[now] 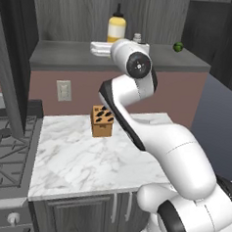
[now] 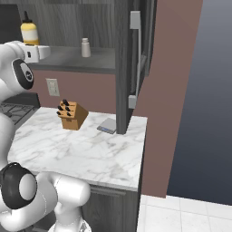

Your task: Pick the shaker and mustard from the counter and place them in the cabinet.

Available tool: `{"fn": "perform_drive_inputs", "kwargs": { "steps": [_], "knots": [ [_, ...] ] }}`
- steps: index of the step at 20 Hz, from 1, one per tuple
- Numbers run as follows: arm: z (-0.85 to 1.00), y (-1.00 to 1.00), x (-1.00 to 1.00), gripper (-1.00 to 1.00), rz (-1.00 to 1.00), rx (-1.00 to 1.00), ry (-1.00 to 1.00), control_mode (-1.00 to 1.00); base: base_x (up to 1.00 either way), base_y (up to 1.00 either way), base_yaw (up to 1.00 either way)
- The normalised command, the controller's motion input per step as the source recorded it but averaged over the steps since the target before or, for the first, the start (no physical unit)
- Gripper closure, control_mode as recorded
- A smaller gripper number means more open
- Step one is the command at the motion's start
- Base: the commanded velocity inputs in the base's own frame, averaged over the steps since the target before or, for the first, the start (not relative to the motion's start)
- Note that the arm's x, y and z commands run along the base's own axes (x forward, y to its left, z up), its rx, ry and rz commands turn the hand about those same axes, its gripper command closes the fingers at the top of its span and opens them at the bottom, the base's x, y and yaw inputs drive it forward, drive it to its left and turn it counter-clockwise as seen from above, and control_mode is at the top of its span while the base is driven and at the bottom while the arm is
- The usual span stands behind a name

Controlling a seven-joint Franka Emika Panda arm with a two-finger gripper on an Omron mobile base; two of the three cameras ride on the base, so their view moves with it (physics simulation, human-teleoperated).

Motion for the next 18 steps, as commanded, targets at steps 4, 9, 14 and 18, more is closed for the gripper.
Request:
{"fn": "perform_drive_inputs", "kwargs": {
  "steps": [4, 9, 14, 18],
  "knots": [
    [-0.05, 0.0, 0.0, 1.0, 0.0, -0.03, 0.0, -1.0, 0.0, 0.0, 0.0],
    [-0.01, 0.0, 0.06, 1.0, 0.0, -0.03, 0.0, -1.0, 0.0, 0.0, 0.0],
    [-0.01, 0.0, 0.22, 1.0, 0.0, -0.03, 0.01, -1.0, 0.0, 0.0, 0.0],
    [0.0, 0.02, 0.28, 1.0, 0.0, -0.04, 0.04, -1.0, 0.0, 0.0, 0.0]
  ]
}}
